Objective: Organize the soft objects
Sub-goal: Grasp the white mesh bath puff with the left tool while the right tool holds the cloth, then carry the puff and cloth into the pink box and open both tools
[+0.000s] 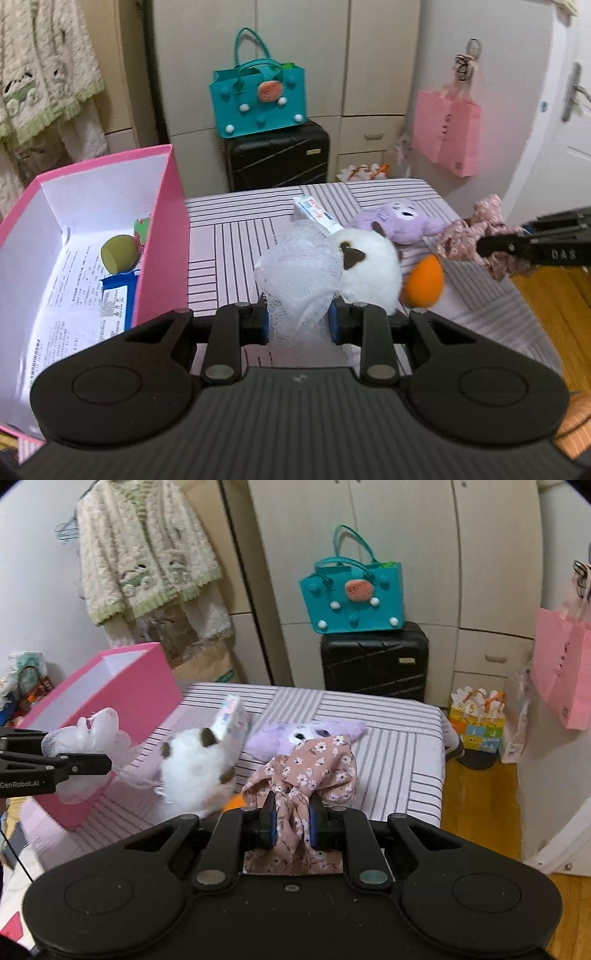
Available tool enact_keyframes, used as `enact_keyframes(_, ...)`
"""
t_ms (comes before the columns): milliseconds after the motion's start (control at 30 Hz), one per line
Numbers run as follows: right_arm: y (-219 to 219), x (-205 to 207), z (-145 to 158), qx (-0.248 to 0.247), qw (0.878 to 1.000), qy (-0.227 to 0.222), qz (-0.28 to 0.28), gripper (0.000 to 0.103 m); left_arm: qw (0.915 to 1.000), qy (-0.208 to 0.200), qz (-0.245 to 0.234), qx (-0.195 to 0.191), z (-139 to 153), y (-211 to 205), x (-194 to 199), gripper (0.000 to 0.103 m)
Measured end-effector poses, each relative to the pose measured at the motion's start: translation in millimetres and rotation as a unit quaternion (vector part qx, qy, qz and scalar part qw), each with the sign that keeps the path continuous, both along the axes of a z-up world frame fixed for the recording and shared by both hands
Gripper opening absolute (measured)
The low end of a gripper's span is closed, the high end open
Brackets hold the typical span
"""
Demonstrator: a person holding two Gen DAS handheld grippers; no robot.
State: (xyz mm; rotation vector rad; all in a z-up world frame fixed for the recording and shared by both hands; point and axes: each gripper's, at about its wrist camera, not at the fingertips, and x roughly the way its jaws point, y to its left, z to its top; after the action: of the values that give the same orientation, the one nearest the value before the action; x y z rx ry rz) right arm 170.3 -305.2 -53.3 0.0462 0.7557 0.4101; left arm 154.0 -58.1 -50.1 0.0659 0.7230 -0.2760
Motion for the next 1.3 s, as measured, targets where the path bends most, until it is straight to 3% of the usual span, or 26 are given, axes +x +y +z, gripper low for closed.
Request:
enact_keyframes(200,6.5,-6.3,3.4,-0.022,1.0,0.002,0.0,0.018,0.9996,0.013,-0.025,0.009,16.6,11.1,-15.6,0.027)
enact_keyframes(433,4.4,-10.2,-4.5,-0.015,0.999,0.037,-0.001,0.019,0.9982,0.036,-0.048,0.0,25.3,20.0,-33.4,0.027)
enact_keyframes(733,20.4,-36.3,15.1,0.0,0.995,0.082,0.062,0.019,0.9927,0.077,-0.091,-0.019,41.1,31.4,-59.9,0.027)
enact_keyframes(1033,82.0,-58.1,43.5,0.035,0.973,0.137,0.181,0.019,0.9909,0.099,-0.09,-0.002,63.4,60.0,-95.0,0.027)
enact_keyframes(1300,147.6,-70.0,63.2,0.057,0.95,0.154,0.267,0.02,0.9944,0.086,-0.059,0.014,80.0,96.1,-119.9,0.027)
